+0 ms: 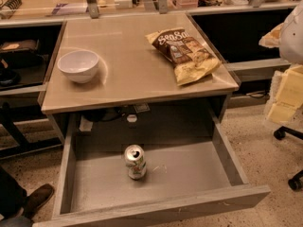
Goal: Pick 7up can from top drawer and place on counter
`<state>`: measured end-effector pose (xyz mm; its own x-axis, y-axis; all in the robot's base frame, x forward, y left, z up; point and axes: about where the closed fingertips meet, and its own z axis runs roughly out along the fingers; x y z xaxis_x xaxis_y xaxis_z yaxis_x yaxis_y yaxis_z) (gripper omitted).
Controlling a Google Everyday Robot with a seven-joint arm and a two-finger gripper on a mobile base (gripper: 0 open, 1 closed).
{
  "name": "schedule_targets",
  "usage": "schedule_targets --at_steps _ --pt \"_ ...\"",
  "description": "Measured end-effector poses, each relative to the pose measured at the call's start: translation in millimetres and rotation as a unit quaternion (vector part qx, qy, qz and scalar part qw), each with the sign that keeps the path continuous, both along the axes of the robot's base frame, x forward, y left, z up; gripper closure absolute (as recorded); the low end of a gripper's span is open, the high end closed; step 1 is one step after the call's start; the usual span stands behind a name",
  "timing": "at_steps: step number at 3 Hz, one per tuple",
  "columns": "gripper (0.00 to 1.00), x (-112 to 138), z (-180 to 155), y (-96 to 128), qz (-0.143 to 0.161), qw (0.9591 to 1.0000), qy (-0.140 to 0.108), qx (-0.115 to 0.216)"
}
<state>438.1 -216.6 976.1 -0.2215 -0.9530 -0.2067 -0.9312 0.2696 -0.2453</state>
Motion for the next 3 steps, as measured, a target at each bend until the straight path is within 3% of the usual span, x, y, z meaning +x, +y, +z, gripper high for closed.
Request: schedule_targets --at_steps 1,2,3 --pt "0.0 0 0 1 0.0 1.0 -0.002 0.001" --pt "0.0 9 -18 21 0.009 0.9996 0.002 0.027" --pt "0.0 15 -50 45 0.018 0.9979 0.025 0.057"
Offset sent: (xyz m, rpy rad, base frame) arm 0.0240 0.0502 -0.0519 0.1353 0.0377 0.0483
